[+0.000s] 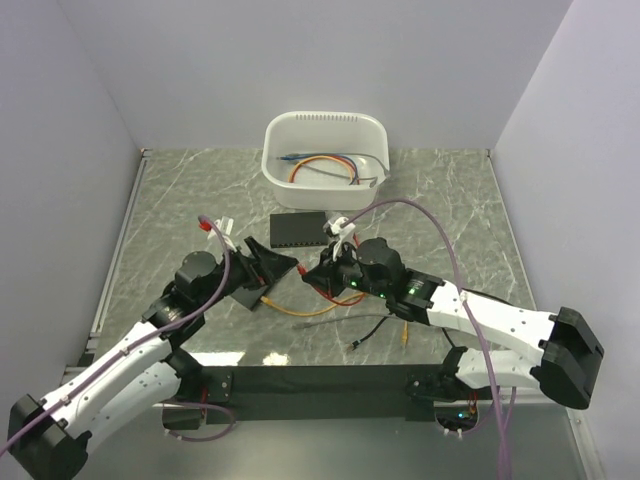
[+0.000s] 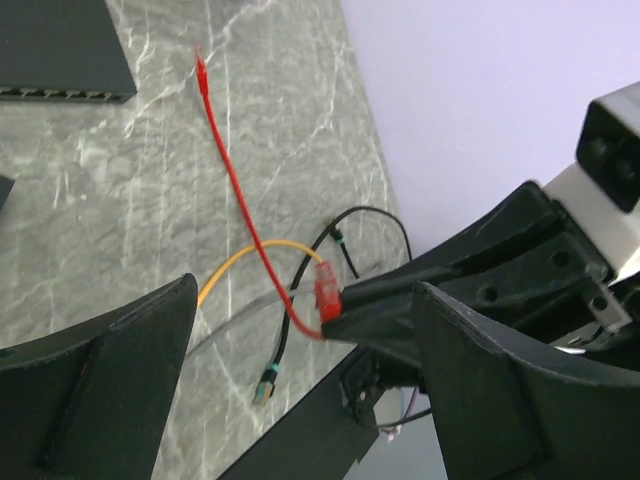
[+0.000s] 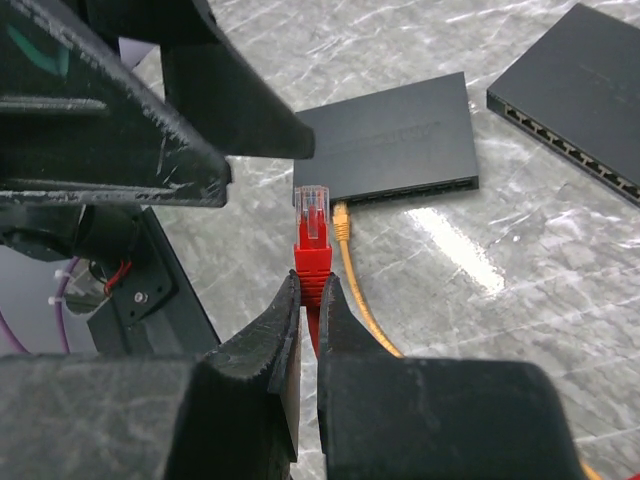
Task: Insert the plug into the switch port
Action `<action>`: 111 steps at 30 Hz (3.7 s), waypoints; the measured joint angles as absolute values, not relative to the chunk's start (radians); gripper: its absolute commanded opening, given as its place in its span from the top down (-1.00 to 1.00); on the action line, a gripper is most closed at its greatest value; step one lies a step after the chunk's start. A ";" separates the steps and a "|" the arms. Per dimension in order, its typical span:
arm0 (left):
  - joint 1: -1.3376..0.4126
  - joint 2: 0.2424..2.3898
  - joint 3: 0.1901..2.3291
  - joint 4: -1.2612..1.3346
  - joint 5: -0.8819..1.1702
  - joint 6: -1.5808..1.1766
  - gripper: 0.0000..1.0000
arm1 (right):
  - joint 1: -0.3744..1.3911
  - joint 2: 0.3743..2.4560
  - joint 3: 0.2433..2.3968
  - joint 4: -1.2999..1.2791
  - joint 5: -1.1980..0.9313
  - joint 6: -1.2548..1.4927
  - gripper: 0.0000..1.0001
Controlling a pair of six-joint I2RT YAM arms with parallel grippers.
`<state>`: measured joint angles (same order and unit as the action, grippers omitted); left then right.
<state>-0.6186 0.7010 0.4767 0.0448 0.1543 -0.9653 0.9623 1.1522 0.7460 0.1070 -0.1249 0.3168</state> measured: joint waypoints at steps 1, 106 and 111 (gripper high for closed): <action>-0.620 0.709 0.472 0.061 0.149 -0.969 -0.83 | 0.964 1.158 0.746 0.111 -0.127 0.317 1.00; -0.080 1.442 0.345 0.603 0.353 -0.822 -0.90 | 1.065 1.986 1.324 -0.274 0.117 0.271 1.00; -0.078 1.452 0.345 0.620 0.353 -0.820 -0.89 | 1.073 1.986 1.345 -0.285 0.123 0.271 1.00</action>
